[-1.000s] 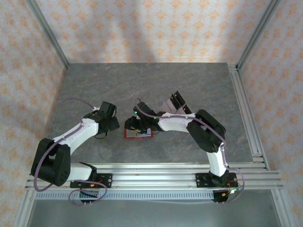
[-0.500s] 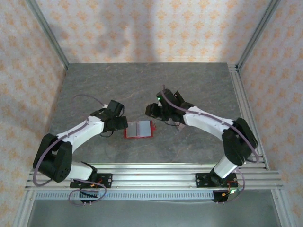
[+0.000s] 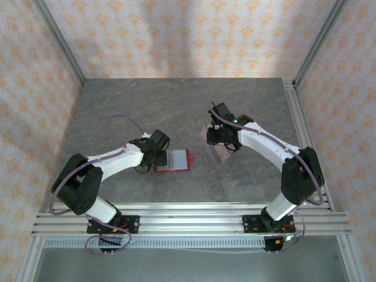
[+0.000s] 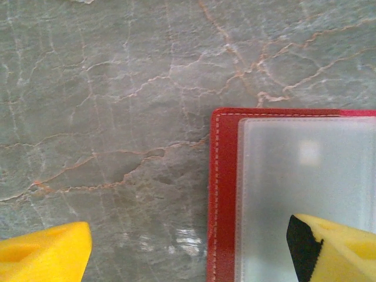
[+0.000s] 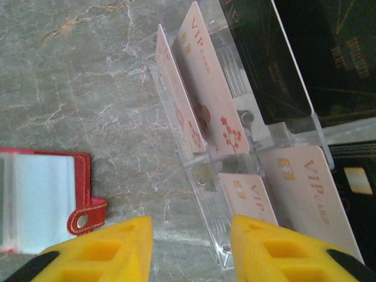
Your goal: Put the credit cards into the card holder
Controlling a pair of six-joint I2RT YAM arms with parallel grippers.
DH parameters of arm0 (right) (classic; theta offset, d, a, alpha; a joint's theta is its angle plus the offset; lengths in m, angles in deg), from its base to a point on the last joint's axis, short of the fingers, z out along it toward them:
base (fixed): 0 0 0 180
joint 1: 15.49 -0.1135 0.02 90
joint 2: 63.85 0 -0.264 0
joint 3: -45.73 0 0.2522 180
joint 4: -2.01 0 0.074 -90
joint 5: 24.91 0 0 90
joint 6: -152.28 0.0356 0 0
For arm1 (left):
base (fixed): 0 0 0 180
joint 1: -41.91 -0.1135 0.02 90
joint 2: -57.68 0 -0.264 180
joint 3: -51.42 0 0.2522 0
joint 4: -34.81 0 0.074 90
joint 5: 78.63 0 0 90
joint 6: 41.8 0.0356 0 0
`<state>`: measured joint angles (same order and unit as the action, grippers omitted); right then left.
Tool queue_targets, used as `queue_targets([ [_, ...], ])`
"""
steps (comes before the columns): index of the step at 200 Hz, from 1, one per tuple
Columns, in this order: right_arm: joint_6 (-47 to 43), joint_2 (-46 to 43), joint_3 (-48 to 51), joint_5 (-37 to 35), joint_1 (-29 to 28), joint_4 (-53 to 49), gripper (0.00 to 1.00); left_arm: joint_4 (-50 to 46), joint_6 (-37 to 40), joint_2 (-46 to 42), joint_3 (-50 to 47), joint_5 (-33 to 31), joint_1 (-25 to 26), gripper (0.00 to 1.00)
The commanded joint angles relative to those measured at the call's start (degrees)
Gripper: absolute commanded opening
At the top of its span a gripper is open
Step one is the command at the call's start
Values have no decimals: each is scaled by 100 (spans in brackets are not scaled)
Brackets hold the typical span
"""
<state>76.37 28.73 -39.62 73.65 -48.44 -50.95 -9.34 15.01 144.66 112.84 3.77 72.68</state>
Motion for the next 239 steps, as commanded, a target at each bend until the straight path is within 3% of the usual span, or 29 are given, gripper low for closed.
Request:
queue_targets([
  [1, -438, 353, -339, -282, -10, -336, 36, -219, -135, 37, 78, -424, 40, 88],
  [120, -881, 2052, -1829, -849, -15, -693, 28, -214, -180, 76, 20, -489, 51, 88],
  [216, -897, 2358, -1957, -728, -21, -727, 23, -134, -170, 82, -24, -462, 48, 88],
  [239, -958, 2338, -1990, -974, -94, -793, 23, -125, -178, 91, -18, -461, 51, 88],
])
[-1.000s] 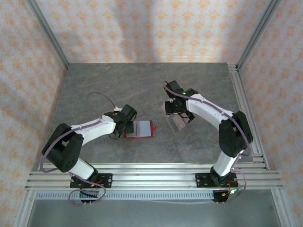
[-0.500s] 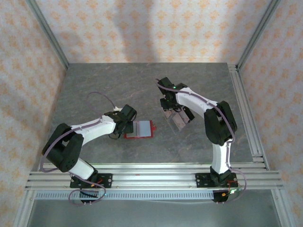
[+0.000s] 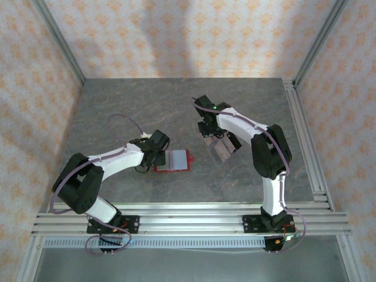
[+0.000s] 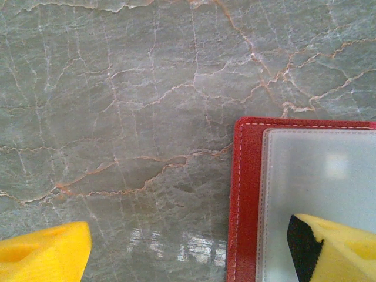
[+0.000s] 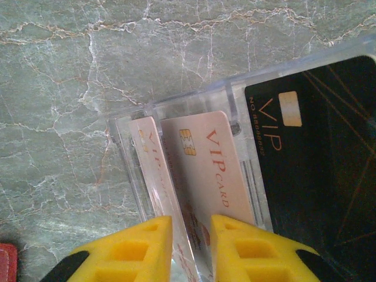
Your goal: Put the credit cards into the card holder
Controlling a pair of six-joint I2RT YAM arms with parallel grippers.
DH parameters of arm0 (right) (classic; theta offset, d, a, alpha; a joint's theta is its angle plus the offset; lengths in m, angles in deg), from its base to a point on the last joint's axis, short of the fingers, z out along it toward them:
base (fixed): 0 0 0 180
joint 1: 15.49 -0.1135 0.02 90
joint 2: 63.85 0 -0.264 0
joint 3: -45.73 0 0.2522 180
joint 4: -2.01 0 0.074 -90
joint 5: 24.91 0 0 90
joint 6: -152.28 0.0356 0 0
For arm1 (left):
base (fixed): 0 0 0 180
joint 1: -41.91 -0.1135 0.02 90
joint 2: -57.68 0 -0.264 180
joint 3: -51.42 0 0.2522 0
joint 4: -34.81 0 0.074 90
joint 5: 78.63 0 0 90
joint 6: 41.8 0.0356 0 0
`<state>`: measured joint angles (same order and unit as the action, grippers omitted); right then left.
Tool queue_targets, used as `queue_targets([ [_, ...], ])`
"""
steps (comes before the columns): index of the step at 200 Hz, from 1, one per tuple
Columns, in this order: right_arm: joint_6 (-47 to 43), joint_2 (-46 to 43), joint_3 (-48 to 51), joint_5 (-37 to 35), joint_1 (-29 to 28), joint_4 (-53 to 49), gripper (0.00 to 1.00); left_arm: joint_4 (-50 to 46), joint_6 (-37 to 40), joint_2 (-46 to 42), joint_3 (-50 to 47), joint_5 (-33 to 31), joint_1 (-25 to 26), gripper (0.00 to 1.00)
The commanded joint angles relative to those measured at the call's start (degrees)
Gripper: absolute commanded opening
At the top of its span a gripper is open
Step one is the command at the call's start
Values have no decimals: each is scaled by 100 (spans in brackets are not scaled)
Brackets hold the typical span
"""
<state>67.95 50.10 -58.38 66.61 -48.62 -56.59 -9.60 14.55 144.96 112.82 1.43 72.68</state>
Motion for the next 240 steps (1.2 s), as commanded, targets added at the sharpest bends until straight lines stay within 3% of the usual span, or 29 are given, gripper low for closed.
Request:
queue_targets([
  [1, -118, 199, -115, -286, -83, -232, 23, -94, -133, 60, -17, -228, 52, 88],
  [51, -303, 177, -206, -874, -306, -322, 23, -64, -142, 87, -8, -187, 45, 88],
  [145, -328, 433, -326, -879, -326, -381, 22, -81, -142, 69, -20, -208, 44, 88],
  [240, -295, 268, -466, -503, -320, -423, 2, -73, -124, 87, -1, -176, 50, 88],
])
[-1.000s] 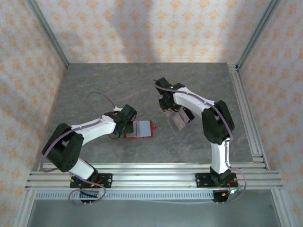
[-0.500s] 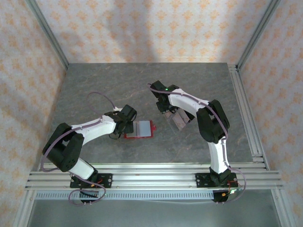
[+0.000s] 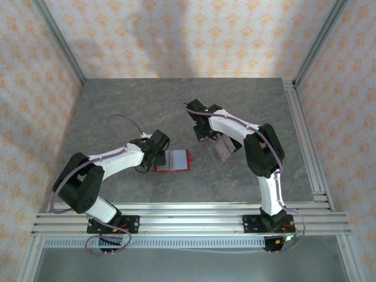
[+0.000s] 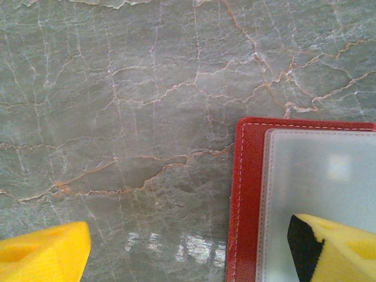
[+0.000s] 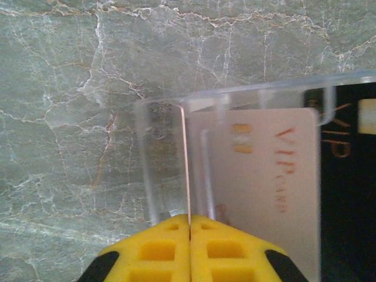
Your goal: Put the credit cards into the card holder
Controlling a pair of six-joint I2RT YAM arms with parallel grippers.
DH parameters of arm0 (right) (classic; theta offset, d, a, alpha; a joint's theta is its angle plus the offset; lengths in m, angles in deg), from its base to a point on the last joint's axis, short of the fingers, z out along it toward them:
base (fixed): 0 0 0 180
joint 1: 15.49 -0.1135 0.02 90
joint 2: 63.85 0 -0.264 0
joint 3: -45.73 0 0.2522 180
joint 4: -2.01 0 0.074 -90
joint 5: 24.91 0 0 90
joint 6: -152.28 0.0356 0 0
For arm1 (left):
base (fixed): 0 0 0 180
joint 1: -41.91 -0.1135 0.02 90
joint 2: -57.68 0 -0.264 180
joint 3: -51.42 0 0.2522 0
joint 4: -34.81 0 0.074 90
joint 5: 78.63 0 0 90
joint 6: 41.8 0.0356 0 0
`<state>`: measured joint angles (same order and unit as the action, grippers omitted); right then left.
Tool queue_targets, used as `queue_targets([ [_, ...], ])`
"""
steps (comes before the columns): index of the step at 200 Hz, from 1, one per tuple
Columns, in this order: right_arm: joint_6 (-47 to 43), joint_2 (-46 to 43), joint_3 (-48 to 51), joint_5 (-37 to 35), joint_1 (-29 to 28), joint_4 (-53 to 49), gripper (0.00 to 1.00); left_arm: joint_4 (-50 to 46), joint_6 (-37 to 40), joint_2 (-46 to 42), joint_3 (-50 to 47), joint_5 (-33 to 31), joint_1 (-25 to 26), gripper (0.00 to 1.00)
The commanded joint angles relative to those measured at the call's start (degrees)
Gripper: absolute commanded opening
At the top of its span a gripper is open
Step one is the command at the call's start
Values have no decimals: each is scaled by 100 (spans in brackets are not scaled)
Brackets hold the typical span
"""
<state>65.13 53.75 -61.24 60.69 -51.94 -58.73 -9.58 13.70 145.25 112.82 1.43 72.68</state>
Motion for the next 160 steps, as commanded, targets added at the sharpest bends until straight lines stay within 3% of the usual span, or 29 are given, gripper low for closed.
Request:
queue_targets([
  [1, -13, -97, -180, 94, 13, -207, 2, -75, -39, 58, 4, -171, 47, 88],
  [109, 325, -851, -423, 976, 49, -161, 0, -510, 202, -169, 389, -389, 36, 89],
  [160, 1465, -1807, 790, 2290, 2, 1115, 0, -343, 312, -40, 358, -232, 111, 89],
])
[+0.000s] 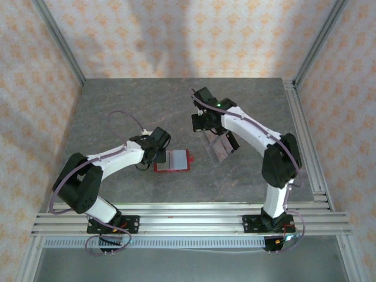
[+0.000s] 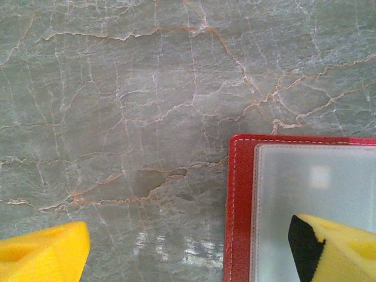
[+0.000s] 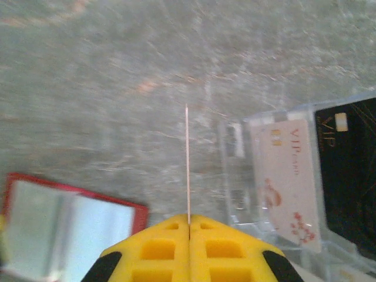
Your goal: Put the credit cards into the card holder
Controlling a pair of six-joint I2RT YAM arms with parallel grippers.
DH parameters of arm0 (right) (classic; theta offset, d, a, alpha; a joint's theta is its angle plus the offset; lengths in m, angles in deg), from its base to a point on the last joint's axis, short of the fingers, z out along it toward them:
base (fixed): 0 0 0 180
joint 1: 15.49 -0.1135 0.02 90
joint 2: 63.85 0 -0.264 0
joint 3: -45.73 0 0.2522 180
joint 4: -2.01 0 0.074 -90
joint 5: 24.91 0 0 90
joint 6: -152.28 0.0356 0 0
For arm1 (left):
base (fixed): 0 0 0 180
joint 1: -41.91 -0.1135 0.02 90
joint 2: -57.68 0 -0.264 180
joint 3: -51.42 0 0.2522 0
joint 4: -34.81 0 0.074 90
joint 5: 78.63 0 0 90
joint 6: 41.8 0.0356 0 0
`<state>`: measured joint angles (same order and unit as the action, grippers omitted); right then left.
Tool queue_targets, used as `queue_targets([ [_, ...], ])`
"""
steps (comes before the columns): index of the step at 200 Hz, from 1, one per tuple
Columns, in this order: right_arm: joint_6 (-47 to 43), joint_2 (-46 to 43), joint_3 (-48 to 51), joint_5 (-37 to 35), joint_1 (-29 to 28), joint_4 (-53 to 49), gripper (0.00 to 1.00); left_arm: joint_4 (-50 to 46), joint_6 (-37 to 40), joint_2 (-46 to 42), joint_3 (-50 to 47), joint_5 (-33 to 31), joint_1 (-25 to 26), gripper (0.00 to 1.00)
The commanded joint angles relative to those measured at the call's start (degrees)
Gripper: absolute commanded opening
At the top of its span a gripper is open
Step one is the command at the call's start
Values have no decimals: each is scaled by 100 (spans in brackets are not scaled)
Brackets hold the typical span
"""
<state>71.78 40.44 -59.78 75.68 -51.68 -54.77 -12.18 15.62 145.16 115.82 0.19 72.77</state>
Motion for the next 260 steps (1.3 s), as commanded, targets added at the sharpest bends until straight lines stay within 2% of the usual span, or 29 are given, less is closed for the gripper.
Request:
queue_targets([
  [1, 831, -495, 682, 824, -27, 758, 0, -80, 120, -26, 59, -105, 104, 89],
  [40, 2336, -1239, 2499, 1725, -205, 3018, 0, -111, 86, 210, 32, -212, 160, 89],
  [68, 3075, -1529, 3548, 1712, -442, 4432, 0, -318, 9, 267, 44, -454, 171, 89],
  [119, 3796, -1318, 4507, 1683, -760, 6271, 0, -554, -185, 347, -8, -724, 168, 89],
  [183, 3973, -860, 4730, 1705, -906, 7002, 0, -567, -261, 384, -145, -810, 167, 89],
  [260, 3884, -570, 4955, 1659, -906, 7208, 0, -509, -293, 251, -164, -755, 167, 89],
])
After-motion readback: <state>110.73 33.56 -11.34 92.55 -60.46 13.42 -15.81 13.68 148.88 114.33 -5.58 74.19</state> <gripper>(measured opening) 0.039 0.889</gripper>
